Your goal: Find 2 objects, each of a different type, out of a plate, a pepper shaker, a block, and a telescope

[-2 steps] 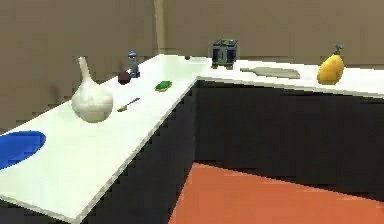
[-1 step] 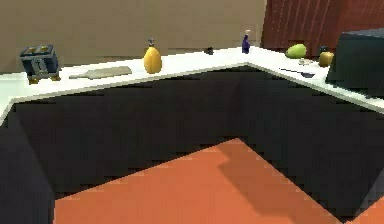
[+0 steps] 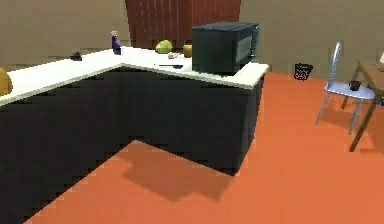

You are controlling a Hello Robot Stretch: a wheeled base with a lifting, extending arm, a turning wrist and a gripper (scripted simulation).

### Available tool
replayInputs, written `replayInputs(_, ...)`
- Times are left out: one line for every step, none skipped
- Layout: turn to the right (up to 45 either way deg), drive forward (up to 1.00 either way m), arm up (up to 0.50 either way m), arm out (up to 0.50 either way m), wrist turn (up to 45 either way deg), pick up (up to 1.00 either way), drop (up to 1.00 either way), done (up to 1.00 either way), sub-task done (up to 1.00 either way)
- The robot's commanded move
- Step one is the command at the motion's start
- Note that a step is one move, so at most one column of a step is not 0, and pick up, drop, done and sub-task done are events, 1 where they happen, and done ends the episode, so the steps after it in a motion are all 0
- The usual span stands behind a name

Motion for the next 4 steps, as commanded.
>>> replayInputs(0.0,0.30,0.00,0.00,0.0,0.00,0.00,0.00,0.00)
replayInputs(-45.0,0.00,0.00,0.00,0.0,0.00,0.00,0.00,0.00)
replayInputs(-27.0,0.00,0.00,0.00,0.0,0.00,0.00,0.00,0.00)
replayInputs(0.0,0.75,0.00,0.00,0.0,0.00,0.00,0.00,0.00)
